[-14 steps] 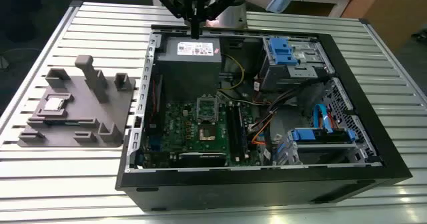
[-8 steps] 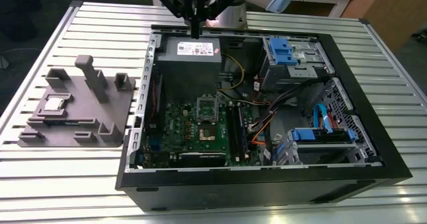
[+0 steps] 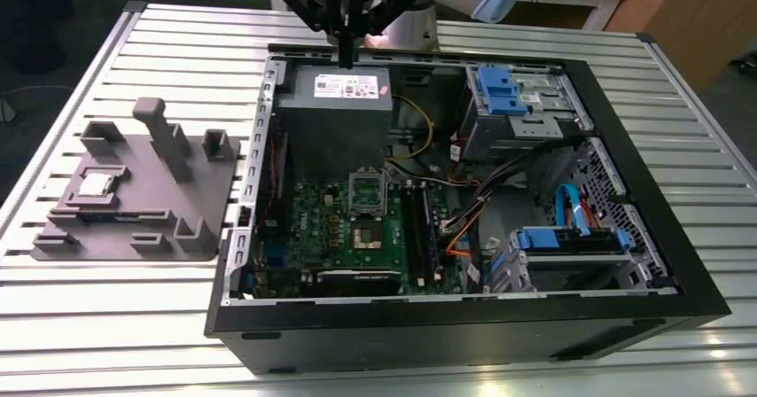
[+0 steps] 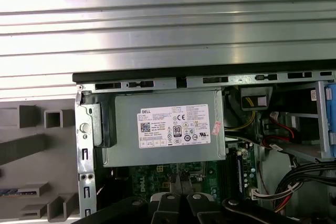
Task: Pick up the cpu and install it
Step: 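Reach for the cpu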
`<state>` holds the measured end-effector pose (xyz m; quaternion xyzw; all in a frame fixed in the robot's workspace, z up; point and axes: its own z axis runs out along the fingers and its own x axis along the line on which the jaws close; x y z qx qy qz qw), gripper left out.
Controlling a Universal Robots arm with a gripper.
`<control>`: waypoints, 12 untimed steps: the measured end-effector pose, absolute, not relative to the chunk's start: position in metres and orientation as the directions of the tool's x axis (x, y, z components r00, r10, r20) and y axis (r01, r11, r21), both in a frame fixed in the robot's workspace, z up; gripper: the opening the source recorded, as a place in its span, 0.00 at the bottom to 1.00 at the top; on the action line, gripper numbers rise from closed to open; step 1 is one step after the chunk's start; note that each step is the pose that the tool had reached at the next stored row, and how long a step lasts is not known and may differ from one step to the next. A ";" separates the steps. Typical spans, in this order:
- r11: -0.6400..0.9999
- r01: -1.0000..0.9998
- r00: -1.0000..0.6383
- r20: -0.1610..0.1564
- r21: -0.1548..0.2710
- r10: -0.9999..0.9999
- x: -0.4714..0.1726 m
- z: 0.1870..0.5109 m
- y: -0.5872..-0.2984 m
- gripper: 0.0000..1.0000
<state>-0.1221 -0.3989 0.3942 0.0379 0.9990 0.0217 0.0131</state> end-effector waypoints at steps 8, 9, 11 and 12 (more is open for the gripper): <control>0.996 0.075 -0.997 -0.024 0.044 0.076 -0.125 0.394 -0.399 0.10; 0.996 0.075 -0.997 -0.024 0.044 0.076 -0.125 0.394 -0.399 0.10; 0.996 0.075 -0.997 -0.024 0.044 0.076 -0.126 0.394 -0.399 0.10; 0.996 0.075 -0.997 -0.024 0.044 0.076 -0.126 0.394 -0.399 0.10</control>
